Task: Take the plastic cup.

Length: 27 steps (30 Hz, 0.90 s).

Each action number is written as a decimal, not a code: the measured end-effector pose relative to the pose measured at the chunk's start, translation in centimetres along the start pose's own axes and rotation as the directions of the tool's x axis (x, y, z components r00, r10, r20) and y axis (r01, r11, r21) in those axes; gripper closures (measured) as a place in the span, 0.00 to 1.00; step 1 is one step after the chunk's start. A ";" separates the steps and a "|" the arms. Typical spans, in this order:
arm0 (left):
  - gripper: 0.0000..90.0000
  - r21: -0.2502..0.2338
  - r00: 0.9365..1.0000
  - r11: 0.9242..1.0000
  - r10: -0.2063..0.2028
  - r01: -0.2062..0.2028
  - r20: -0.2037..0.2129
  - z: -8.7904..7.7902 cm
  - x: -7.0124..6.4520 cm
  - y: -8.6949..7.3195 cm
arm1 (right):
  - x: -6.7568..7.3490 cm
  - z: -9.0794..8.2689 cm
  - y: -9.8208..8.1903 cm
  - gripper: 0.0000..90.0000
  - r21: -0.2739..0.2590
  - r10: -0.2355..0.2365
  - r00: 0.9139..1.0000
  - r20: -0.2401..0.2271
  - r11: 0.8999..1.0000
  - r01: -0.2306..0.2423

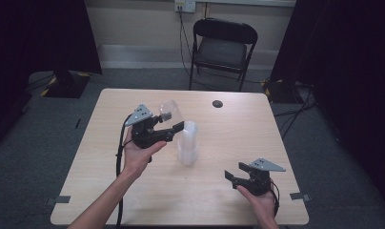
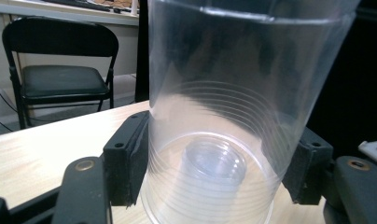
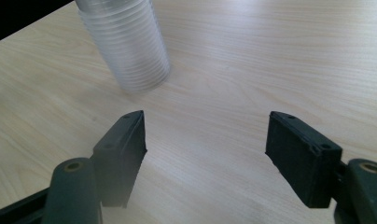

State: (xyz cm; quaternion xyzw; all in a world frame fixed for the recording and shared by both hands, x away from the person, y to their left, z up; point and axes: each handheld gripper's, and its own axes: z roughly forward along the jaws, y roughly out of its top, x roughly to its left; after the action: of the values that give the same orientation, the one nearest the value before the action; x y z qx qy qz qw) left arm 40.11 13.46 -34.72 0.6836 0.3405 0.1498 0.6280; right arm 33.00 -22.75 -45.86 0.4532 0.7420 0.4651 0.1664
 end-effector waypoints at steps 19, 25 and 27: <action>0.40 0.014 0.990 0.993 -0.117 0.116 0.074 -3.4 -0.7 -1.5 | 2.1 0.0 0.5 0.29 -0.026 -0.071 0.997 -0.013 0.997 0.071; 0.40 0.062 0.989 0.994 -0.100 0.093 0.109 -4.3 -1.9 -2.3 | 3.3 -0.5 0.7 0.29 -0.111 -0.115 0.993 0.012 0.987 0.116; 0.40 0.077 0.990 0.993 -0.096 0.089 0.099 -4.4 -2.1 -2.7 | 3.6 -0.6 0.7 0.29 -0.117 -0.117 0.993 0.005 0.986 0.117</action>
State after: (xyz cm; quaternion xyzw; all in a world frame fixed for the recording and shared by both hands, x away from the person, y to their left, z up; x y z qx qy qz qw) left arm 35.09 15.39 -36.12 0.6961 0.3445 0.0729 0.6256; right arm 31.07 -19.98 -44.37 0.3977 0.7390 0.4978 0.2191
